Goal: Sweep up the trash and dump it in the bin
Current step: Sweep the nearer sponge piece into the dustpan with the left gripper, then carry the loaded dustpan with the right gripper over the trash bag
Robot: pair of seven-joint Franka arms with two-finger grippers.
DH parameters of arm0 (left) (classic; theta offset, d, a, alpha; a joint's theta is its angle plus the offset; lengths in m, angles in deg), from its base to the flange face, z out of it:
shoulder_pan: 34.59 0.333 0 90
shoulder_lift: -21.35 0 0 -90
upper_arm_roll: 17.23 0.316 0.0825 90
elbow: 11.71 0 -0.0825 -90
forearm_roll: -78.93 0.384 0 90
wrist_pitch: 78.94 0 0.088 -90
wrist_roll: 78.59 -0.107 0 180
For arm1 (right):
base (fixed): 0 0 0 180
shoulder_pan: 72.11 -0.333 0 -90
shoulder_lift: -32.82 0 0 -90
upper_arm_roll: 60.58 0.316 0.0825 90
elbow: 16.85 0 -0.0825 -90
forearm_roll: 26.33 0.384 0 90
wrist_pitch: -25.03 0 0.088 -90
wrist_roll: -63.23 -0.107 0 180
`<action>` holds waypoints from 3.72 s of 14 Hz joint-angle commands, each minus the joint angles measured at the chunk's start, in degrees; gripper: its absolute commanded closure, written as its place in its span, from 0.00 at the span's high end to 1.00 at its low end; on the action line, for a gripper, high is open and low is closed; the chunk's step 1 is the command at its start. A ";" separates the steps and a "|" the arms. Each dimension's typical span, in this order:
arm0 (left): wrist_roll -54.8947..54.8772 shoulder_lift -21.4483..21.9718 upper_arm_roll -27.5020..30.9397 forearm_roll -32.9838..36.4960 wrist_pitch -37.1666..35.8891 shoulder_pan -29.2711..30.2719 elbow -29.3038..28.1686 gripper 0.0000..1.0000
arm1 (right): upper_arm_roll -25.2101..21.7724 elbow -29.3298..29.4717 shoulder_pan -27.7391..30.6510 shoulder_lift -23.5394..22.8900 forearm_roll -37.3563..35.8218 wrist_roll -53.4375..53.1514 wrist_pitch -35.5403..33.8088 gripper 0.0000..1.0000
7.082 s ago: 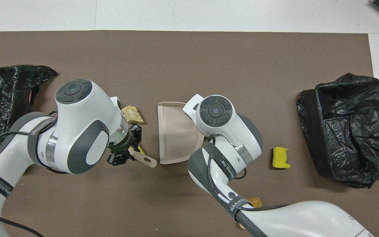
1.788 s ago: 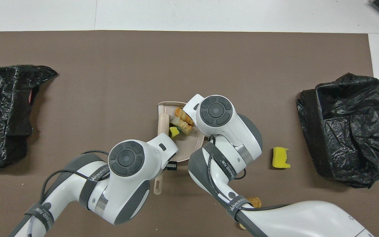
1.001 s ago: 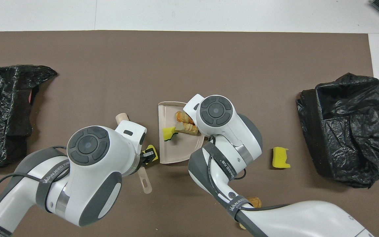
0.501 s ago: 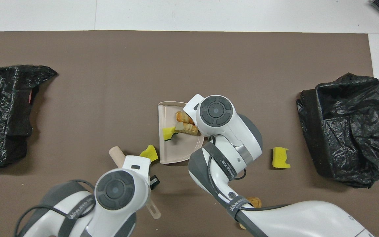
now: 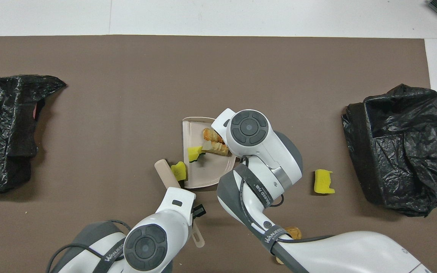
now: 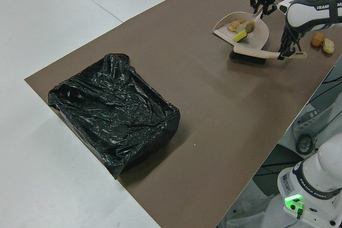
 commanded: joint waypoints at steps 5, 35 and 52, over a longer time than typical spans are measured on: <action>-12.58 -2.66 1.06 -1.07 0.22 -2.20 3.33 0.00 | 0.38 -1.95 0.75 0.97 -1.29 -2.06 0.57 0.00; -12.68 -0.98 0.97 -1.07 -5.35 -5.44 1.77 0.00 | 0.73 3.23 25.86 7.29 21.80 34.04 -2.93 0.00; -34.08 -7.74 1.32 0.43 -13.04 24.41 20.89 1.00 | -0.59 2.04 54.89 17.92 -10.84 52.52 -10.10 0.00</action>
